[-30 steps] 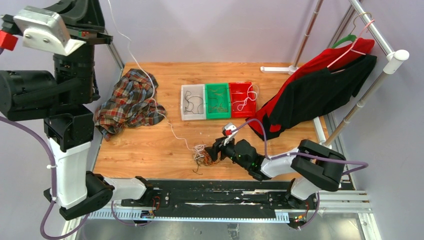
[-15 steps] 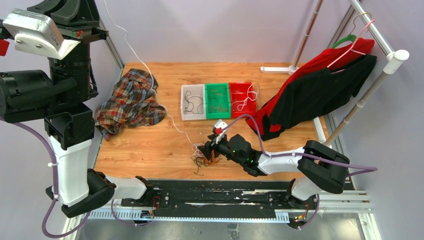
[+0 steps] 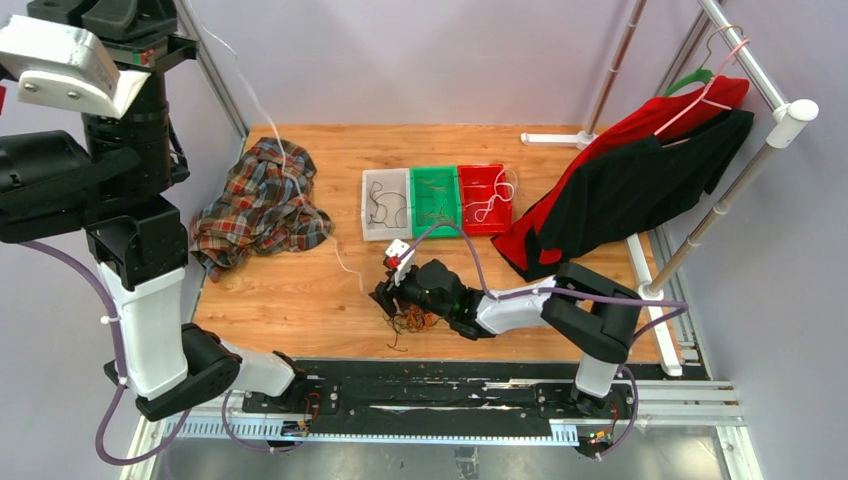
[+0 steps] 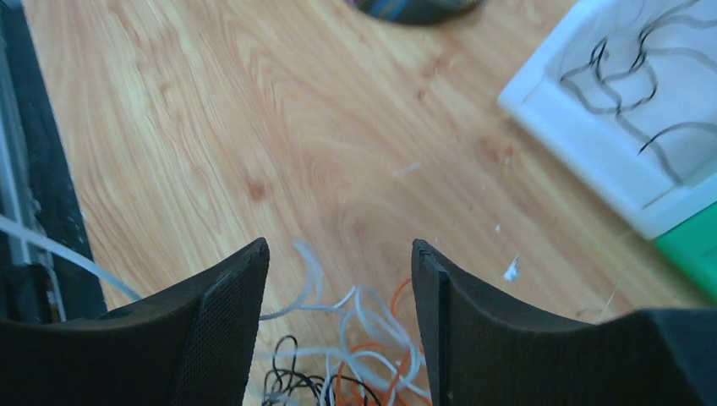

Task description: Untangle the cables

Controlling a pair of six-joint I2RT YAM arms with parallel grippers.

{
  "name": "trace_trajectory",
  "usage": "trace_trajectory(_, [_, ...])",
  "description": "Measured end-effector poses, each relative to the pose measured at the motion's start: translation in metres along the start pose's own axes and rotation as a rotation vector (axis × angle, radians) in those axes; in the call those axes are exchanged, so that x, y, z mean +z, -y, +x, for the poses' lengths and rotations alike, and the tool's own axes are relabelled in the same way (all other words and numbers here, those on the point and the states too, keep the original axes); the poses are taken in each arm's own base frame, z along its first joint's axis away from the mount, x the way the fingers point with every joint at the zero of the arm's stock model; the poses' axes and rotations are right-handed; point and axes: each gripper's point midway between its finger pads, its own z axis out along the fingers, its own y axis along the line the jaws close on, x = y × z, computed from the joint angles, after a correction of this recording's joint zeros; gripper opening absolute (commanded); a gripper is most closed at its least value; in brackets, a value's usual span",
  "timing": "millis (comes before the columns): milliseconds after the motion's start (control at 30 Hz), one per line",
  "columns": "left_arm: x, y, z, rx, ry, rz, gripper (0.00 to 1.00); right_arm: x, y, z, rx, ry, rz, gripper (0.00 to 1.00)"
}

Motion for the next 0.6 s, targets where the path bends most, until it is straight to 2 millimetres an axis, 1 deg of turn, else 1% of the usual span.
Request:
trace_trajectory(67, [0.002, -0.007, -0.010, 0.036, 0.034, -0.015, 0.00, 0.002, 0.001, 0.018, 0.004, -0.039, 0.003, 0.58])
trace_trajectory(167, [0.004, -0.019, -0.026, 0.090, 0.090, -0.049, 0.00, 0.000, 0.004, 0.039, 0.019, -0.081, 0.020, 0.55])
trace_trajectory(267, [0.005, -0.030, -0.041, 0.148, 0.147, -0.084, 0.01, -0.006, 0.008, 0.050, 0.033, -0.101, 0.046, 0.53])
trace_trajectory(367, [0.006, -0.041, -0.056, 0.221, 0.206, -0.132, 0.00, -0.017, 0.016, 0.068, 0.053, -0.130, 0.091, 0.54])
trace_trajectory(467, [0.004, -0.055, -0.073, 0.268, 0.265, -0.194, 0.00, -0.033, 0.023, 0.085, 0.066, -0.161, 0.130, 0.58])
trace_trajectory(533, [0.002, -0.055, -0.075, 0.276, 0.273, -0.192, 0.00, -0.043, 0.026, 0.085, 0.071, -0.162, 0.145, 0.61])
trace_trajectory(600, [-0.001, -0.044, -0.067, 0.275, 0.256, -0.139, 0.00, -0.053, 0.027, 0.072, 0.075, -0.135, 0.151, 0.63])
